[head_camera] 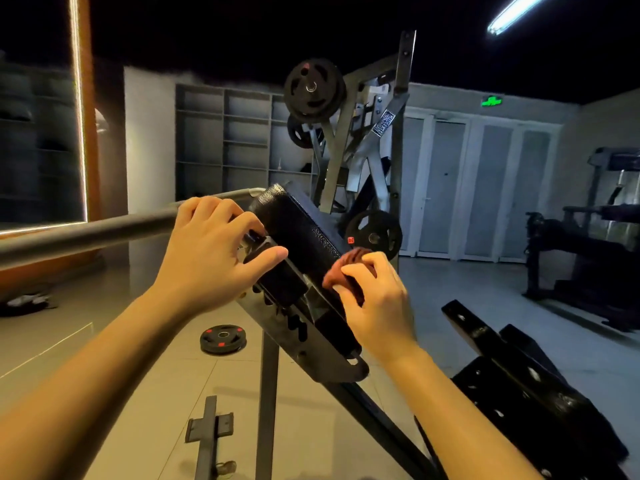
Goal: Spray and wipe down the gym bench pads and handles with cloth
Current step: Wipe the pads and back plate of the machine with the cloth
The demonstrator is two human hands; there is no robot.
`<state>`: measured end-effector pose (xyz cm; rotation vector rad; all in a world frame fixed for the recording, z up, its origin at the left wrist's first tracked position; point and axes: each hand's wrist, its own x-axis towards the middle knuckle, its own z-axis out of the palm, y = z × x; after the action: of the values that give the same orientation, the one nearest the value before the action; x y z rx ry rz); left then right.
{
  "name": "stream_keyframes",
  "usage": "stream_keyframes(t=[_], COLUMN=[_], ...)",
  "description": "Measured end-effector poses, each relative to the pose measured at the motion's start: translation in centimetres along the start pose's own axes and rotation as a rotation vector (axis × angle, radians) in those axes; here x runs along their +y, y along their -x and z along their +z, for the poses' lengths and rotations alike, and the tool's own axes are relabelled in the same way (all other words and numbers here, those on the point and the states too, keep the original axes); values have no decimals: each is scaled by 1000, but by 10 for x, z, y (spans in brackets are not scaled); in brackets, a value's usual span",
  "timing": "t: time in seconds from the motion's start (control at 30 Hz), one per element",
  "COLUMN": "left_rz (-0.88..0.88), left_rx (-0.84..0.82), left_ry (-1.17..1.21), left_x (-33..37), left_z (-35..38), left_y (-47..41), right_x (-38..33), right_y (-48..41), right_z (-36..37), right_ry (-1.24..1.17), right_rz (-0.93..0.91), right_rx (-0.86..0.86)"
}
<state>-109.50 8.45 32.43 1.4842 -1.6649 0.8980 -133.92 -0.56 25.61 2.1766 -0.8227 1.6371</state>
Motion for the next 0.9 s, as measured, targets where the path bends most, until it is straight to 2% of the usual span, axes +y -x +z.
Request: stream_keyframes(t=[0.1, 0.17, 0.3, 0.4, 0.47, 0.53, 0.67, 0.77, 0.9], left_rz=[-8, 4, 41, 37, 23, 12, 13, 19, 38], left_rx=[-19, -32, -29, -11, 1, -4, -11, -26, -31], left_ry=[15, 26, 23, 19, 17, 10, 40, 65, 68], left_x=[0, -4, -10, -7, -4, -3, -3, -5, -9], left_z=[-3, -4, -3, 1, 2, 2, -2, -6, -6], left_y=[0, 0, 0, 1, 0, 0, 1, 1, 2], right_x=[-42, -44, 3, 45, 55, 45, -11, -43, -27], right_y=[-70, -80, -8, 70, 89, 70, -24, -78, -58], right_z=[20, 26, 10, -12, -21, -20, 2, 13, 12], right_ry=[-17, -30, -8, 122, 153, 143, 5, 39, 55], right_rz=[-133, -164, -121, -56, -22, -24, -117, -210, -198], right_rx=[58, 81, 55, -40, -103, -99, -33, -1, 41])
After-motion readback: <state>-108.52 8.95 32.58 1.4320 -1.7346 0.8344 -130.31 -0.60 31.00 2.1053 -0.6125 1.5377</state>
